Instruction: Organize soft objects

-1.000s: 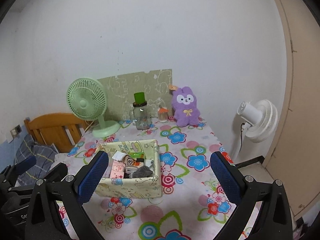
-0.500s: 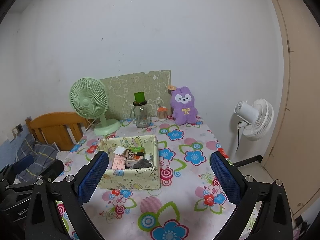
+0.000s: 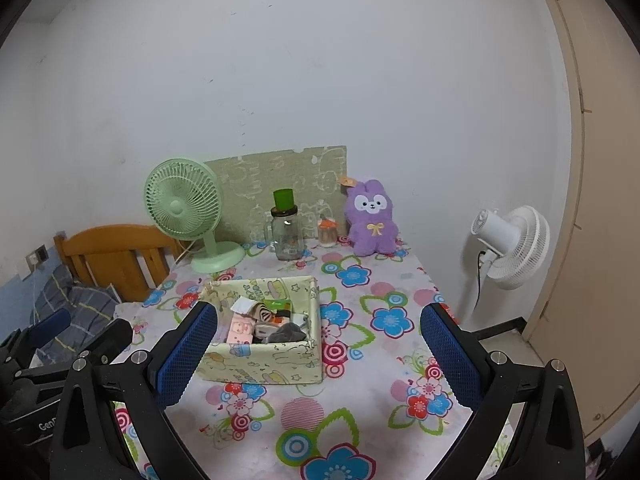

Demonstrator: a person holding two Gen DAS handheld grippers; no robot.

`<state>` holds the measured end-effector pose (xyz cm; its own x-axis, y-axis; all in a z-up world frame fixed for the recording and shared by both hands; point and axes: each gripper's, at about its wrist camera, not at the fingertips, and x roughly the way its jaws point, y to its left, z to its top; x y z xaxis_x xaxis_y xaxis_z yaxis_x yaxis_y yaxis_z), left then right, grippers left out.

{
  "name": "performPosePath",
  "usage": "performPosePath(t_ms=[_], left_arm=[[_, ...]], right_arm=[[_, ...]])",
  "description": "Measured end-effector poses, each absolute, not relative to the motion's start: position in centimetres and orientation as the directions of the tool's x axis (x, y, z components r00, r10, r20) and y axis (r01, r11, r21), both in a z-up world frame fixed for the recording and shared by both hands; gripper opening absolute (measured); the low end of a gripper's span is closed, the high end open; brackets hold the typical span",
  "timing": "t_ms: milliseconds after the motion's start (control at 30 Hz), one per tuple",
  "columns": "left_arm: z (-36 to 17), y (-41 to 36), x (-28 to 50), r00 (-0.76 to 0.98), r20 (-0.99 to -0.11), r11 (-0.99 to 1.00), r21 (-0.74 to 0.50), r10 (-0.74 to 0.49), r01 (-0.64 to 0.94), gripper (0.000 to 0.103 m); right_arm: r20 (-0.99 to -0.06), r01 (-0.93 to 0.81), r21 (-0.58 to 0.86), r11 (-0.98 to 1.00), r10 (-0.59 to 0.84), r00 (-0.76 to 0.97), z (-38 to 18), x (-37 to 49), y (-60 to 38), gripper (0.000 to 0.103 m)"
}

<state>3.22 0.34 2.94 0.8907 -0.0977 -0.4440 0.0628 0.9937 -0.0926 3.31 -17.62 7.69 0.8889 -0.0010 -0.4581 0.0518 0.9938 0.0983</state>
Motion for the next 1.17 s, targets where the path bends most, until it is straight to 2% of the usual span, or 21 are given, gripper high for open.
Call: performPosePath(t_ms=[1167], left_arm=[[3.04,-0.1,3.37,0.89,-0.447,0.995,-0.076,-0.094,0.067,0.103]], right_arm=[[-0.473,0.061,0.111,0.992,-0.002,0.881,7.32,3.51,-18.23,0.103]])
